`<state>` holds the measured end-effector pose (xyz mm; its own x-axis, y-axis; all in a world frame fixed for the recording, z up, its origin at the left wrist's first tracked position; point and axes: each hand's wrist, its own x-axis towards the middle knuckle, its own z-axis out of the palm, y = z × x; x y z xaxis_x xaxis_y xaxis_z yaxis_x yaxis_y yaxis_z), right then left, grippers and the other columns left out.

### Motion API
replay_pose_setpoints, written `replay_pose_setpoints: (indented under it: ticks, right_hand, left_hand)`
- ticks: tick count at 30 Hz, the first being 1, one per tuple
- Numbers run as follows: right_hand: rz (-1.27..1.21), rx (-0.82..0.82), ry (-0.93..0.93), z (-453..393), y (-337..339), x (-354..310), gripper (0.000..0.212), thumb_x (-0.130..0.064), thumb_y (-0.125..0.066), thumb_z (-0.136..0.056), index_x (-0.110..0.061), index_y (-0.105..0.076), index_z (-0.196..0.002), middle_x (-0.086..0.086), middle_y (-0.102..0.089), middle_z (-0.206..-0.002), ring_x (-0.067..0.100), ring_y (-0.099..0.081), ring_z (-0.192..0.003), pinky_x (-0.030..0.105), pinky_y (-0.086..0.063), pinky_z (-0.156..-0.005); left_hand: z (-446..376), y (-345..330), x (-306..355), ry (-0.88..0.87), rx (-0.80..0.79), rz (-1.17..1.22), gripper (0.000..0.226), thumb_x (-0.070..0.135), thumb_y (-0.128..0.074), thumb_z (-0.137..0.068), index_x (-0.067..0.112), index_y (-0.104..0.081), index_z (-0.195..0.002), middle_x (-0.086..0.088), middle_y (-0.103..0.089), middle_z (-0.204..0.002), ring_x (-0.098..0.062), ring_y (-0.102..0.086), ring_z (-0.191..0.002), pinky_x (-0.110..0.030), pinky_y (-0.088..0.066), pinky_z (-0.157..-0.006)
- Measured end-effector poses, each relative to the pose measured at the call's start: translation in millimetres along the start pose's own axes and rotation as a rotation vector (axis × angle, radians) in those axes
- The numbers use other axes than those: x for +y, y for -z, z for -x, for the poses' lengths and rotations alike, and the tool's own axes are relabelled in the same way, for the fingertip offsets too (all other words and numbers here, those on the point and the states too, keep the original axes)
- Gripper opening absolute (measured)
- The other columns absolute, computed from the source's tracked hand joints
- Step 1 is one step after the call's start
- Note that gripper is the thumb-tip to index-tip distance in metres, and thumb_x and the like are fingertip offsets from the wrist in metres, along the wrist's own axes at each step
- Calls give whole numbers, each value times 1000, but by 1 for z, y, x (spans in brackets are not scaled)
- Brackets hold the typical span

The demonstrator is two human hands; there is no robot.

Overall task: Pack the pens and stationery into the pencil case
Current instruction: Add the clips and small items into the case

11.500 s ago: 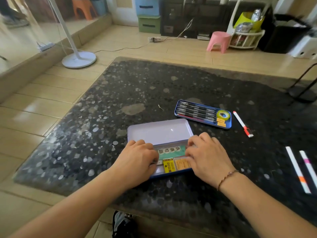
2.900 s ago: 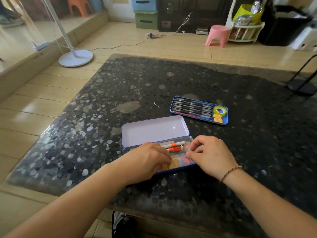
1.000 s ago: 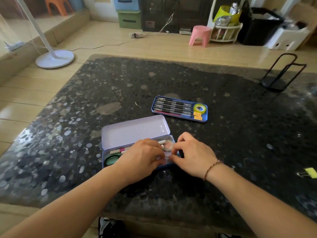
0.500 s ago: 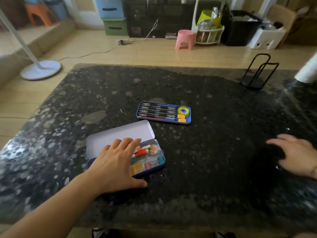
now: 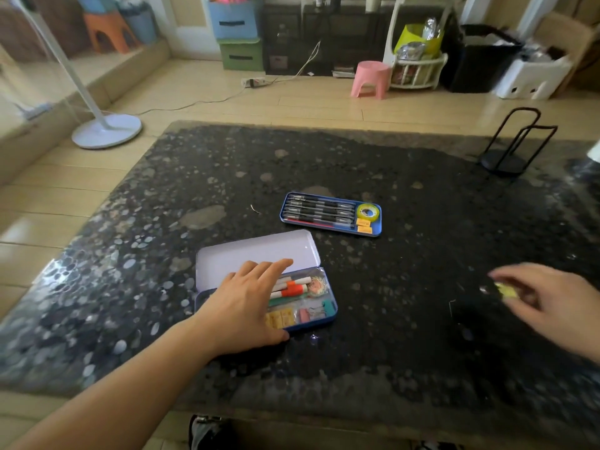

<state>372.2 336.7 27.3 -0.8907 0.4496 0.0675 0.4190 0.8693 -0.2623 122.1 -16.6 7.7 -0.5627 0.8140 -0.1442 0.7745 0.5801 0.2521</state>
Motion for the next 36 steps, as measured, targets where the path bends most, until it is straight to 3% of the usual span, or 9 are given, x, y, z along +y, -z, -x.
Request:
replay_pose_setpoints:
  ticks: [3, 8, 13, 19, 23, 27, 30, 32, 36]
  right_hand:
    - [-94, 28, 418, -27, -11, -94, 31, 0, -63, -76, -18, -68, -101, -1, -59, -112, 6, -54, -102, 15, -37, -98]
    - [-129, -208, 698, -59, -57, -175, 31, -3, -62, -79, -15, -66, -107, 2, -54, -113, 14, -57, -95, 24, -50, -84]
    - [-96, -240, 671, -65, -79, -188, 27, -9, -64, -81, -17, -67, -106, 1, -55, -110, 15, -54, -98, 32, -52, -84]
    - [-46, -241, 623, -70, -74, -186, 20, -26, -62, -84, -29, -67, -103, -11, -62, -104, 6, -51, -95, 27, -47, -85]
    - [-53, -208, 551, -64, -76, -190, 15, -29, -61, -84, -31, -69, -97, -13, -59, -102, 4, -49, -92, 26, -49, -79]
    - [-224, -160, 394, -63, -77, -189, 9, -28, -65, -81, -29, -68, -89, -17, -51, -99, 1, -51, -92, 20, -49, -75]
    - [-228, -17, 273, -81, -73, -170, 26, -25, -70, -77, -28, -63, -102, -12, -57, -104, 5, -52, -96, 24, -45, -84]
    - [-118, 45, 176, -107, -69, -155, 49, -28, -73, -73, -25, -57, -118, -3, -58, -119, 18, -49, -109, 33, -42, -94]
    - [133, -152, 71, -174, -64, -148, 100, -60, -74, -62, -30, -23, -143, -1, -36, -146, 25, -24, -135, 47, -30, -107]
  left_hand:
    - [5, 0, 1, -15, 3, -26, 107, 74, -62, -64, 40, -4, -147, 12, -32, -149, -14, -27, -134, -39, -29, -111]
    - [16, 12, -24, 90, 221, 22, 86, 78, -37, -78, 31, -20, -148, 8, -37, -149, -19, -33, -134, -42, -33, -109]
    - [26, 29, -70, 337, 325, 233, 54, 50, -36, -95, 22, -35, -141, 0, -57, -122, -25, -52, -112, -41, -44, -93]
    - [34, 36, -84, 472, -61, 342, 26, 30, -46, -98, 20, -47, -122, -6, -66, -100, -18, -67, -72, -26, -52, -59]
    - [37, 32, -76, 376, -193, 376, 44, 20, -53, -95, 20, -34, -135, 2, -72, -74, -4, -66, -56, -21, -52, -59]
    - [35, 32, -75, 371, -153, 357, 48, 19, -57, -93, 22, -35, -136, 4, -70, -76, -1, -64, -56, -19, -50, -59]
    - [32, 32, -72, 368, -138, 390, 47, 18, -57, -93, 23, -36, -135, 3, -69, -76, 0, -64, -55, -15, -46, -54]
    - [29, 32, -73, 360, -141, 362, 48, 19, -57, -93, 23, -35, -136, 3, -69, -74, 0, -63, -56, -14, -44, -54]
    - [27, 38, -76, 369, -160, 336, 48, 20, -56, -93, 34, -35, -134, 4, -71, -71, -2, -65, -60, -22, -53, -64]
